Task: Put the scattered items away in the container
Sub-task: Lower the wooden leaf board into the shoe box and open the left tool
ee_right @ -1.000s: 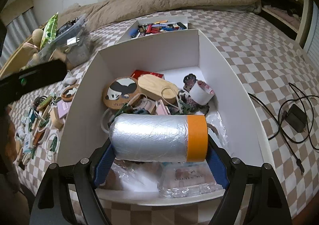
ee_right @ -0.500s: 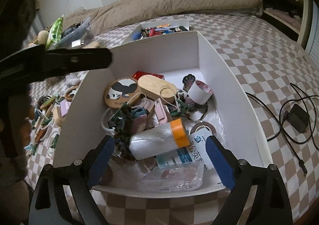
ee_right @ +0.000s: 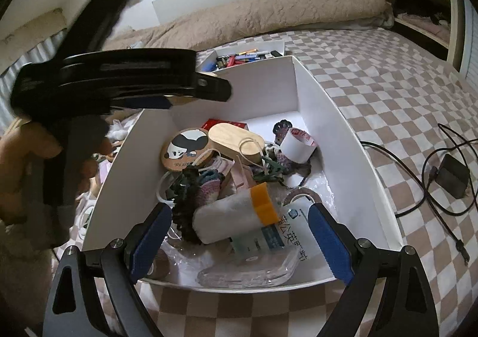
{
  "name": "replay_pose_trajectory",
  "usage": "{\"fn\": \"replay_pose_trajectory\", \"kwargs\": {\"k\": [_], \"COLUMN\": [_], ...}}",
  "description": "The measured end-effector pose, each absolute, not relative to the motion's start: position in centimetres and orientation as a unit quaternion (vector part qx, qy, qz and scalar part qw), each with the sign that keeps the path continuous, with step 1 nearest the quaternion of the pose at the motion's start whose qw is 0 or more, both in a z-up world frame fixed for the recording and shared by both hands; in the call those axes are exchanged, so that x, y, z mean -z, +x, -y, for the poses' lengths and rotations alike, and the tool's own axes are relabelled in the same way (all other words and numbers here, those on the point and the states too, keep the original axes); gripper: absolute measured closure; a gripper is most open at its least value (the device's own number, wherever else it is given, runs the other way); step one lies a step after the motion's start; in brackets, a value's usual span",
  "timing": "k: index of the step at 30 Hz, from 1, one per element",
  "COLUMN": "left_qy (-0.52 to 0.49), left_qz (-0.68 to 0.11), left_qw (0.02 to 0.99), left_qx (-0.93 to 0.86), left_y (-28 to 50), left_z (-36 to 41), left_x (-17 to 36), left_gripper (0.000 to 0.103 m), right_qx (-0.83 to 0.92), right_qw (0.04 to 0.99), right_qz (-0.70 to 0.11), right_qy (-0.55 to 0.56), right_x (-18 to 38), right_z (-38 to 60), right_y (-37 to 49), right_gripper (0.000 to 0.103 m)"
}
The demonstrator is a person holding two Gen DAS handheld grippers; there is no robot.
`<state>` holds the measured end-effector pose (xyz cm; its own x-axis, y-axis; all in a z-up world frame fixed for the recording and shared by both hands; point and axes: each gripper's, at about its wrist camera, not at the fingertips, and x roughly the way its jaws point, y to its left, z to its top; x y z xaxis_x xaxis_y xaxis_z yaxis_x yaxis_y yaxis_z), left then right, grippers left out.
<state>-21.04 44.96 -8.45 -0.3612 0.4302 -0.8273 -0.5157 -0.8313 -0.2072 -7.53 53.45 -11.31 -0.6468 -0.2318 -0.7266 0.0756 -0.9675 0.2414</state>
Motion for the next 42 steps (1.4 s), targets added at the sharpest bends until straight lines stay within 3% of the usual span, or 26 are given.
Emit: {"fn": "replay_pose_trajectory", "kwargs": {"k": [20, 42], "left_qy": [-0.544, -0.499], "left_qz": [-0.051, -0.066], "left_qw": [0.268, 0.267], "left_qx": [-0.794, -0.822], "left_y": [-25.6, -22.5], "left_z": [-49.3, -46.4], "left_x": [13.6, 8.9], "left_gripper": [0.0, 0.0], "right_qx": [0.911, 0.913], "right_qw": [0.105, 0.065], "right_qz": [0.112, 0.146], "right_qy": [0.384, 0.376], "right_x": [11.0, 9.6], "right_z": [-53.9, -54.8], "right_y": [-7.0, -5.9], "right_gripper": [0.01, 0.01]}}
